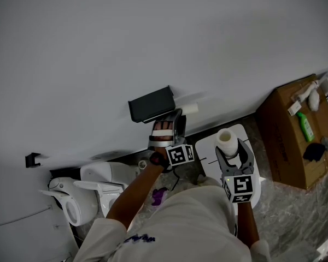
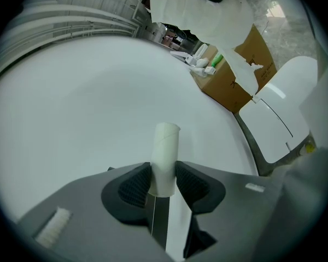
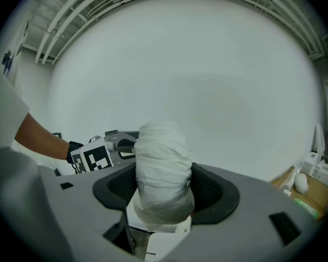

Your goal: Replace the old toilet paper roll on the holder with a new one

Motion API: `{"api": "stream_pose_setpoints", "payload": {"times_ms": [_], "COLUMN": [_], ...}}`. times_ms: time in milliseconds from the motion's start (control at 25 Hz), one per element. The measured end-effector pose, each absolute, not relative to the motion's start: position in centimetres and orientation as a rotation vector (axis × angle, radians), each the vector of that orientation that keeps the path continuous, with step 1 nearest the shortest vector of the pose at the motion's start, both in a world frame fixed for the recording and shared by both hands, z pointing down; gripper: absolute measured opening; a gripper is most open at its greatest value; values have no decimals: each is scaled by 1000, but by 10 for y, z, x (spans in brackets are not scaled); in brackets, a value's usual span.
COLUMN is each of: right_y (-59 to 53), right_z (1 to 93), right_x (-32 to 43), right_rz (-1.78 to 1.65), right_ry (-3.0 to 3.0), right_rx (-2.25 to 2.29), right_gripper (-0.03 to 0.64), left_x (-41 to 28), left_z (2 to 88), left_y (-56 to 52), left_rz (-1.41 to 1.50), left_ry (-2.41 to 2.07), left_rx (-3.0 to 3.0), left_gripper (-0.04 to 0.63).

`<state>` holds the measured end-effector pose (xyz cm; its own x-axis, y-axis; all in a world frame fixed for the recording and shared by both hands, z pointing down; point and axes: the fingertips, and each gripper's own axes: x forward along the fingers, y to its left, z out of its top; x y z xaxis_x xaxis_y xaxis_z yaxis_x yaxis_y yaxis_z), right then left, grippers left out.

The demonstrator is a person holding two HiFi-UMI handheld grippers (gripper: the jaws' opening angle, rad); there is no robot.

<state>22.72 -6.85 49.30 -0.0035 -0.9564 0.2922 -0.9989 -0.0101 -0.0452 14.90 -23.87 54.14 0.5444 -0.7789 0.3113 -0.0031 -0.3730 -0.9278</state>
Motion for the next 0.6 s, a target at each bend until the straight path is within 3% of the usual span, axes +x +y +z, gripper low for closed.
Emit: {"api": "stream_pose_setpoints", "payload": {"times_ms": [600], "right_y": [-59], "right_z": [495], "right_x": [228], "right_rz": [372], "right_ry": [-2056], "right_rx": [2098], "right_gripper": [298], "left_x": [160], "left_z": [536], "left_y": [-228], "left_rz": [-920], "left_ry": [643], "left_rx": [-1787], "left_gripper": [149]}}
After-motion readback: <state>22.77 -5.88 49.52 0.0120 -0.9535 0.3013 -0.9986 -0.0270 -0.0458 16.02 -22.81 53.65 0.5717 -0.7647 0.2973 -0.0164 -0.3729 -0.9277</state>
